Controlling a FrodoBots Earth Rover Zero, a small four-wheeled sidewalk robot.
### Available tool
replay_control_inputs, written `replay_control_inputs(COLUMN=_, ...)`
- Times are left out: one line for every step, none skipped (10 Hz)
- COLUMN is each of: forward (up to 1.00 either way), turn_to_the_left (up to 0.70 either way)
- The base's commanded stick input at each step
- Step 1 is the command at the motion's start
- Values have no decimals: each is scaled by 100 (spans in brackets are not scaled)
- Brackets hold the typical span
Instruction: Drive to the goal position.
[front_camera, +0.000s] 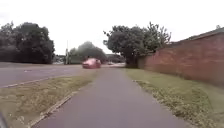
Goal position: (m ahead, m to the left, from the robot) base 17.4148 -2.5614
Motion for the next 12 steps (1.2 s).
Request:
replay_control_inputs(forward=100, turn_to_the_left=0)
replay_control_inputs(forward=100, turn_to_the_left=-3)
replay_control_inputs(forward=100, turn_to_the_left=-8)
replay_control_inputs(forward=100, turn_to_the_left=-40)
replay_control_inputs(forward=100, turn_to_the_left=-40)
replay_control_inputs(forward=100, turn_to_the_left=-19)
replay_control_inputs(forward=100, turn_to_the_left=4)
replay_control_inputs(forward=100, turn_to_the_left=0)
replay_control_inputs(forward=100, turn_to_the_left=0)
replay_control_inputs(forward=100, turn_to_the_left=0)
replay_control_inputs(forward=100, turn_to_the_left=0)
replay_control_inputs(forward=100, turn_to_the_left=0)
